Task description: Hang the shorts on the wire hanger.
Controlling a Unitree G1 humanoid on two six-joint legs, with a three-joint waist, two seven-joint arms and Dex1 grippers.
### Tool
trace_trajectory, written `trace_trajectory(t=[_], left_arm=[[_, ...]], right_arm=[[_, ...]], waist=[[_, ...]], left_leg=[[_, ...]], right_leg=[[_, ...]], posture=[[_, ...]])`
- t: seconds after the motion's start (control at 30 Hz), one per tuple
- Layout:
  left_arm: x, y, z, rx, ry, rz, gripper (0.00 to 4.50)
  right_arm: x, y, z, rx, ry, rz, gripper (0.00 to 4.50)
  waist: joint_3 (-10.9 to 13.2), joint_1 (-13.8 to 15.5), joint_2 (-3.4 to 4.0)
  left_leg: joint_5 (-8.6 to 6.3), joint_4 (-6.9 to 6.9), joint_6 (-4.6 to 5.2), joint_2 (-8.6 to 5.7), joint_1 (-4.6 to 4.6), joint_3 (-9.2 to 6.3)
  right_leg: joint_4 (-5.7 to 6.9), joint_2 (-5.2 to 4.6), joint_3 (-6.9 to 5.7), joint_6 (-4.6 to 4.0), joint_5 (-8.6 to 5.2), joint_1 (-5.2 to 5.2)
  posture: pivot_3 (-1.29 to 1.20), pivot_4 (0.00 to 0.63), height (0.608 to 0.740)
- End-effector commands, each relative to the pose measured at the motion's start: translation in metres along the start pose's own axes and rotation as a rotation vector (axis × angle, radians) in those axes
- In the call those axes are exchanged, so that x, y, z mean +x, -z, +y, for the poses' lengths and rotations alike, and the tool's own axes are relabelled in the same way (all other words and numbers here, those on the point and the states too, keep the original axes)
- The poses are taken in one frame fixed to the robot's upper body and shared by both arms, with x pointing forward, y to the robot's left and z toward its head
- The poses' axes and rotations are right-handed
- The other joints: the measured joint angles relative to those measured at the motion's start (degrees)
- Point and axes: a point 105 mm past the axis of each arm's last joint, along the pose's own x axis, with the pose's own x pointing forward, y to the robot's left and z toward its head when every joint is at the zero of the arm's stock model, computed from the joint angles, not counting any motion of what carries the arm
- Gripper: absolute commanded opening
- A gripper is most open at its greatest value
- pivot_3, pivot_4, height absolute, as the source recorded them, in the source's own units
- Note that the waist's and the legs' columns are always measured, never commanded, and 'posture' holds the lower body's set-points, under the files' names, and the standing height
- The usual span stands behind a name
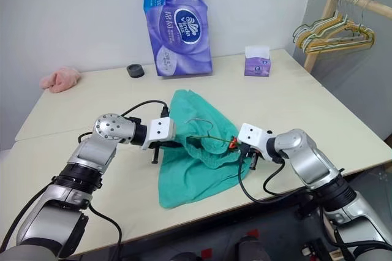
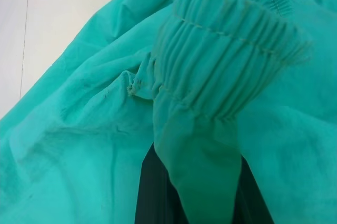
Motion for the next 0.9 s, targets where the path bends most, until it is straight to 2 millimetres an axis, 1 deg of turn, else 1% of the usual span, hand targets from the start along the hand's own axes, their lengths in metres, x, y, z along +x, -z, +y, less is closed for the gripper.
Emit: trace_trajectory(t=[0.03, 0.1, 0.13, 0.23, 0.27, 0.37, 0.47, 0.53, 0.63, 0.77, 0.87, 0.9], left_arm=[[-0.009, -0.028, 0.021, -0.073, -0.090, -0.164, 0.75], [-0.017, -0.027, 0.036, -0.142, -0.167, -0.200, 1.34], [-0.020, -0.027, 0.040, -0.163, -0.189, -0.210, 1.62], [-0.029, -0.024, 0.045, -0.221, -0.196, -0.227, 2.53], [-0.036, -0.019, 0.047, -0.260, -0.192, -0.224, 2.78], [-0.048, -0.007, 0.048, -0.329, -0.178, -0.205, 2.78], [-0.046, -0.005, 0.046, -0.331, -0.155, -0.191, 2.78], [-0.041, 0.000, 0.039, -0.314, -0.116, -0.159, 2.78], [-0.032, 0.005, 0.036, -0.288, -0.098, -0.125, 2.78], [-0.013, 0.007, 0.035, -0.249, -0.099, -0.116, 2.78], [-0.005, 0.010, 0.037, -0.227, -0.111, -0.105, 2.78], [-0.004, 0.012, 0.041, -0.206, -0.139, -0.088, 2.61]], right_arm=[[-0.015, -0.015, -0.004, -0.041, 0.019, -0.054, 0.00], [-0.022, -0.013, -0.003, -0.037, 0.020, -0.052, 0.00], [-0.024, -0.013, -0.003, -0.034, 0.019, -0.052, 0.00], [-0.028, -0.010, -0.003, -0.036, 0.021, -0.042, 0.00], [-0.031, -0.007, -0.003, -0.033, 0.025, -0.035, 0.00], [-0.039, -0.003, -0.003, -0.020, 0.030, -0.027, 0.00], [-0.041, -0.003, -0.003, -0.016, 0.028, -0.028, 0.00], [-0.044, -0.002, -0.001, -0.016, 0.025, -0.026, 0.00], [-0.047, -0.003, 0.000, -0.018, 0.023, -0.026, 0.00], [-0.049, -0.005, 0.003, -0.020, 0.016, -0.027, 0.00], [-0.050, -0.006, 0.005, -0.020, 0.013, -0.027, 0.00], [-0.051, -0.006, 0.005, -0.020, 0.012, -0.027, 0.00]], waist=[[-0.01, -0.01, -0.01], [-0.01, 0.01, -0.01], [-0.01, -0.05, -0.02], [-0.02, -0.33, -0.01], [-0.02, -0.41, -0.01], [-0.02, -0.56, -0.01], [-0.02, -0.53, -0.01], [-0.02, -0.31, -0.01], [-0.02, -0.23, -0.01], [-0.02, -0.24, -0.01], [-0.02, -0.29, -0.02], [-0.02, -0.34, -0.01]], left_leg=[[0.00, 0.01, 0.00, 0.00, -0.03, -0.03], [0.00, 0.02, 0.00, 0.00, -0.03, -0.02], [0.00, 0.02, 0.00, 0.00, -0.03, -0.03], [0.00, 0.02, -0.01, 0.00, -0.02, -0.02], [0.01, 0.01, -0.01, 0.00, -0.02, -0.02], [0.03, 0.00, -0.05, 0.00, -0.02, -0.02], [0.03, 0.00, -0.06, 0.00, -0.03, -0.01], [0.04, 0.02, -0.07, -0.01, -0.03, -0.01], [0.04, 0.02, -0.07, -0.02, -0.03, -0.01], [0.03, 0.02, -0.06, -0.02, -0.03, -0.01], [0.01, 0.02, -0.03, -0.02, -0.04, 0.00], [0.00, 0.02, -0.01, -0.01, -0.05, 0.00]], right_leg=[[0.00, 0.00, -0.02, 0.00, 0.00, 0.00], [0.00, 0.00, -0.02, 0.00, 0.00, 0.00], [-0.01, 0.00, -0.03, 0.00, 0.00, 0.00], [0.00, 0.00, -0.03, 0.00, 0.00, 0.00], [0.00, 0.00, -0.03, 0.00, 0.00, 0.00], [-0.01, 0.00, -0.03, 0.00, 0.00, -0.01], [-0.02, -0.01, -0.02, 0.00, 0.00, -0.02], [-0.02, -0.01, -0.02, 0.00, 0.00, 0.00], [-0.02, -0.03, -0.01, 0.00, 0.00, 0.00], [-0.02, -0.03, -0.01, 0.00, 0.00, 0.00], [-0.03, -0.03, 0.00, 0.00, 0.00, 0.00], [-0.03, -0.03, 0.00, 0.00, 0.00, 0.00]], posture=[[-0.24, 0.037, 0.740], [-0.25, 0.035, 0.740], [-0.25, 0.035, 0.740], [-0.25, 0.034, 0.740], [-0.25, 0.033, 0.740], [-0.26, 0.032, 0.740], [-0.26, 0.032, 0.740], [-0.26, 0.033, 0.740], [-0.26, 0.034, 0.740], [-0.27, 0.034, 0.740], [-0.28, 0.036, 0.740], [-0.28, 0.036, 0.740]])
